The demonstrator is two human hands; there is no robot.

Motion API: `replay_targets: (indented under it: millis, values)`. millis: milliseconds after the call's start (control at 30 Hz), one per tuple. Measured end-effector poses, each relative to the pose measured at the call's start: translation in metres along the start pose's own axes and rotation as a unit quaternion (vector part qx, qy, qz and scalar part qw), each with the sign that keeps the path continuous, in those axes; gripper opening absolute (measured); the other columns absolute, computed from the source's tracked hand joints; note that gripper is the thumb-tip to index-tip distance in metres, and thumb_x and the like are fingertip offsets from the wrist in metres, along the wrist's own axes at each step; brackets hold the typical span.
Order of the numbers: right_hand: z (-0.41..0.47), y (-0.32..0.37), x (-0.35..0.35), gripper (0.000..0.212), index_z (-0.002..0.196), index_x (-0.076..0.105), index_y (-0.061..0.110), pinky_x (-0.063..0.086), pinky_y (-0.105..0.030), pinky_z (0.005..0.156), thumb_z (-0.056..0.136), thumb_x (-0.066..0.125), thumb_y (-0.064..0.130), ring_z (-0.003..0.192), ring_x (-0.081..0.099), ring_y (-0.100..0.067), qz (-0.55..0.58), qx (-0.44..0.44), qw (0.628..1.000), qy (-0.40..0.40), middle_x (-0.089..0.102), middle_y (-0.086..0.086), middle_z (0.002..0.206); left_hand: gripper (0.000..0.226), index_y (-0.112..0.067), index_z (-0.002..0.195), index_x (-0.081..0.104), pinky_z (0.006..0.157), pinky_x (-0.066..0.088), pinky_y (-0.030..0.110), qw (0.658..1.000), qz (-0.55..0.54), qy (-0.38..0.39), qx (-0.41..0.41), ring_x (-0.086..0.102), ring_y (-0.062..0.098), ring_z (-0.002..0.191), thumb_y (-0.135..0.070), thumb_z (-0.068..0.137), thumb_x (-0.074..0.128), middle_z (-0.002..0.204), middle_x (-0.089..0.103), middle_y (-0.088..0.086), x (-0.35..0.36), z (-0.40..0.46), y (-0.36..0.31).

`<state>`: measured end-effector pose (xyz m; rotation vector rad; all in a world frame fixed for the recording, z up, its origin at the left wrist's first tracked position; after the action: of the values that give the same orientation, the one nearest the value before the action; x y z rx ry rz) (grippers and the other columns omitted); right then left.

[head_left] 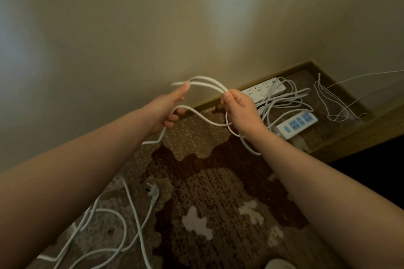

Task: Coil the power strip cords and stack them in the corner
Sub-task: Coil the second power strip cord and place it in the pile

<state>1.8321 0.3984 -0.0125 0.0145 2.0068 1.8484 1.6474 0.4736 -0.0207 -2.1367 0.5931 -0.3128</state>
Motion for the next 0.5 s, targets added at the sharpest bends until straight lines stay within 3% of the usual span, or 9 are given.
replay_targets:
  millis: [67,133,200,267,367,500]
  values:
    - [0.005,-0.001,-0.014,0.028,0.085,0.057,0.011,0.03,-0.025,0.049,0.106,0.041,0.023,0.048,0.037,-0.005,0.018,0.022,0.998,-0.051,0.042,0.006,0.061,0.04,-0.019,0.103,0.058,0.038,0.018,0.016,0.993,0.104,0.04,0.034,0.025,0.006,0.041,-0.055,0.089,0.049,0.056,0.039,-0.005,0.0,-0.003,0.008]
    - [0.009,-0.001,-0.027,0.028,0.088,0.056,0.008,0.029,-0.027,0.048,0.106,0.039,0.022,0.049,0.035,-0.009,0.033,0.034,0.995,-0.083,0.04,0.003,0.061,0.024,-0.017,0.102,0.064,0.041,0.02,0.019,0.976,0.187,0.086,0.066,0.025,0.01,0.044,-0.031,0.098,0.045,0.055,0.035,-0.003,0.0,-0.008,0.018]
    - [0.013,-0.002,-0.034,0.03,0.087,0.055,0.01,0.029,-0.026,0.046,0.106,0.037,0.023,0.048,0.034,-0.008,0.041,0.037,0.994,-0.096,0.04,0.003,0.061,0.023,-0.017,0.107,0.064,0.044,0.023,0.023,0.958,0.25,0.109,0.085,0.027,0.011,0.046,-0.019,0.099,0.043,0.053,0.035,-0.003,-0.003,-0.013,0.03]
    - [0.017,-0.001,-0.037,0.031,0.084,0.055,0.014,0.03,-0.023,0.044,0.106,0.037,0.025,0.046,0.035,-0.005,0.037,0.033,0.994,-0.098,0.04,0.004,0.061,0.026,-0.018,0.119,0.06,0.045,0.026,0.024,0.945,0.289,0.123,0.095,0.03,0.008,0.043,-0.015,0.099,0.043,0.048,0.037,-0.008,-0.003,-0.019,0.039]
    - [0.023,0.0,-0.039,0.031,0.08,0.054,0.018,0.031,-0.026,0.047,0.106,0.038,0.026,0.05,0.037,-0.008,0.014,0.018,0.994,-0.107,0.041,0.004,0.063,0.031,-0.018,0.128,0.054,0.046,0.032,0.013,0.924,0.341,0.126,0.121,0.035,0.001,0.04,-0.014,0.099,0.042,0.041,0.042,-0.011,-0.007,-0.024,0.047]
    - [0.028,-0.004,-0.048,0.032,0.078,0.053,0.021,0.028,-0.03,0.048,0.105,0.038,0.029,0.05,0.034,-0.011,0.025,0.019,0.993,-0.114,0.039,0.004,0.061,0.032,-0.015,0.127,0.056,0.053,0.033,0.014,0.92,0.355,0.111,0.124,0.036,0.002,0.052,-0.013,0.098,0.043,0.058,0.045,-0.011,-0.027,-0.03,0.057]
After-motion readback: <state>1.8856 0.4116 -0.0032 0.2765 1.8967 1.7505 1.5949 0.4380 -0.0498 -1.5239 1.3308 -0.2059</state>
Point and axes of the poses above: each hand's wrist, its own z-axis towards the middle knuckle, its own x-axis out of the palm, y = z × x, the point moved 6 cm from there along z, towards the middle knuckle
